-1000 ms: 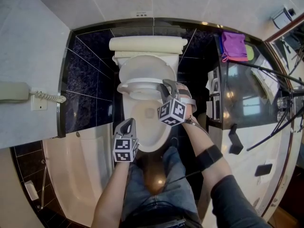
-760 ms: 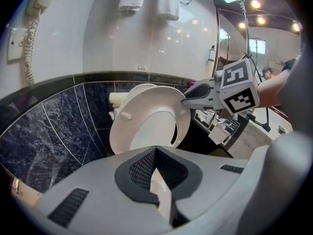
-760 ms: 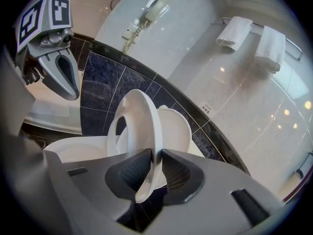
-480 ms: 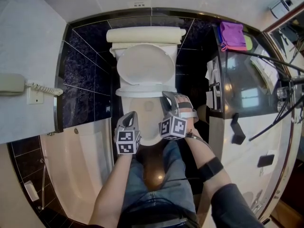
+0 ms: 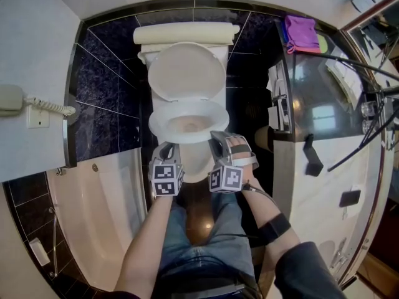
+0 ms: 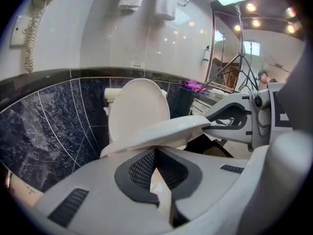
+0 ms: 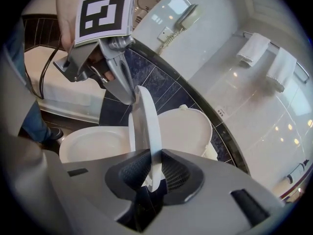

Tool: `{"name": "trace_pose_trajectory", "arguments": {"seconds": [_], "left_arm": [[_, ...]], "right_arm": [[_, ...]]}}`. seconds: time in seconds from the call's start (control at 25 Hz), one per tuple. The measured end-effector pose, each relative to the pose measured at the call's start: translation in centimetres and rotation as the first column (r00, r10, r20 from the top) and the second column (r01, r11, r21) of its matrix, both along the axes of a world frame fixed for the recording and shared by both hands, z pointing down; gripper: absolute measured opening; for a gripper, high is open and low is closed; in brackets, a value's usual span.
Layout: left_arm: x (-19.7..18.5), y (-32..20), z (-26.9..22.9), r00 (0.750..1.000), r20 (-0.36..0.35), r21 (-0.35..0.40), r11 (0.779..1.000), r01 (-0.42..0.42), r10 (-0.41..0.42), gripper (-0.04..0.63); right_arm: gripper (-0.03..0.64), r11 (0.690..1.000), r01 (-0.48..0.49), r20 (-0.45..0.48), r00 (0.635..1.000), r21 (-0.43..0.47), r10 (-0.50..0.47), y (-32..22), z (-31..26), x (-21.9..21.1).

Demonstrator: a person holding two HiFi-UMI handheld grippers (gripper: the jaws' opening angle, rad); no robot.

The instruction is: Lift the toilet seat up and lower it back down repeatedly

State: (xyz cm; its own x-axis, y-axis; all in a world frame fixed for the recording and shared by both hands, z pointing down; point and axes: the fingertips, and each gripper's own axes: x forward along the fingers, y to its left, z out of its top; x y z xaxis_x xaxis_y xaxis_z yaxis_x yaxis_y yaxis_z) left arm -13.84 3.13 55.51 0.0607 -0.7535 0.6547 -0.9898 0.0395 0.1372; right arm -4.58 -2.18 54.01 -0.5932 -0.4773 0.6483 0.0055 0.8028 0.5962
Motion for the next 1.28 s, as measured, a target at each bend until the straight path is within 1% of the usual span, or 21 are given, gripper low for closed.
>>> {"name": "trace_pose_trajectory", "arguments": {"seconds": [0.08, 0.16, 0.4, 0.52, 0.64, 0.68, 0.72, 0.76, 0.92, 1.08, 1.2, 1.28], "left_arm": [[0.4, 0.8, 0.4, 1.000, -0.003, -0.004, 1.000, -0.002, 0.002, 0.000], [0.5, 2.0, 1.4, 1.000, 0.009, -0.008, 1.000, -0.001, 0.001, 0.000], [2.3, 5.0, 3.2, 0.999, -0.042, -0.043, 0.999, -0.013, 0.011, 0.000], [2.7, 6.6, 5.0, 0.999, -0.047, -0.059, 0.998, -0.014, 0.011, 0.000], [3.2, 7.8, 6.3, 0.998, -0.059, -0.073, 0.997, -0.014, 0.009, 0.000], [3.3, 8.2, 6.7, 0.998, -0.064, -0.080, 0.997, -0.013, 0.007, 0.000], [3.4, 8.6, 7.3, 0.998, -0.065, -0.087, 0.996, -0.010, 0.005, 0.000], [3.5, 9.1, 7.9, 0.998, -0.068, -0.094, 0.995, -0.008, 0.002, 0.000], [4.8, 10.9, 10.1, 0.995, -0.096, -0.133, 0.991, -0.017, 0.004, 0.000], [6.2, 13.6, 13.8, 0.995, -0.095, -0.182, 0.982, -0.046, 0.029, 0.000], [7.1, 15.6, 17.1, 0.995, -0.080, -0.192, 0.978, -0.077, 0.062, 0.000], [7.6, 16.6, 19.2, 0.994, -0.075, -0.197, 0.976, -0.089, 0.076, 0.000]], "right_arm": [[0.086, 1.000, 0.007, -0.016, 1.000, 0.001, -0.007, 1.2, 0.6, 0.5], [0.087, 1.000, 0.012, -0.030, 0.999, 0.002, -0.012, 2.2, 1.2, 1.0], [0.095, 1.000, 0.018, -0.080, 0.997, -0.017, -0.019, 5.4, 3.3, 2.4], [0.097, 0.999, 0.035, -0.107, 0.994, -0.032, -0.038, 7.1, 4.3, 3.2], [0.087, 0.998, 0.052, -0.119, 0.991, -0.046, -0.057, 8.8, 5.0, 4.4], [0.066, 0.997, 0.048, -0.117, 0.992, -0.053, -0.054, 9.3, 5.2, 4.9], [0.034, 0.997, 0.036, -0.112, 0.993, -0.062, -0.043, 9.7, 5.4, 5.5], [0.019, 0.997, 0.017, -0.104, 0.994, -0.073, -0.024, 9.9, 5.7, 6.0], [0.017, 0.987, -0.109, -0.062, 0.993, -0.122, 0.102, 9.3, 7.0, 7.5], [0.017, 0.954, -0.242, -0.006, 0.970, -0.180, 0.244, 7.5, 9.1, 7.8], [0.017, 0.931, -0.298, 0.030, 0.950, -0.211, 0.311, 6.6, 11.2, 7.5], [0.017, 0.921, -0.319, 0.043, 0.941, -0.226, 0.336, 6.3, 13.0, 7.2]]}}
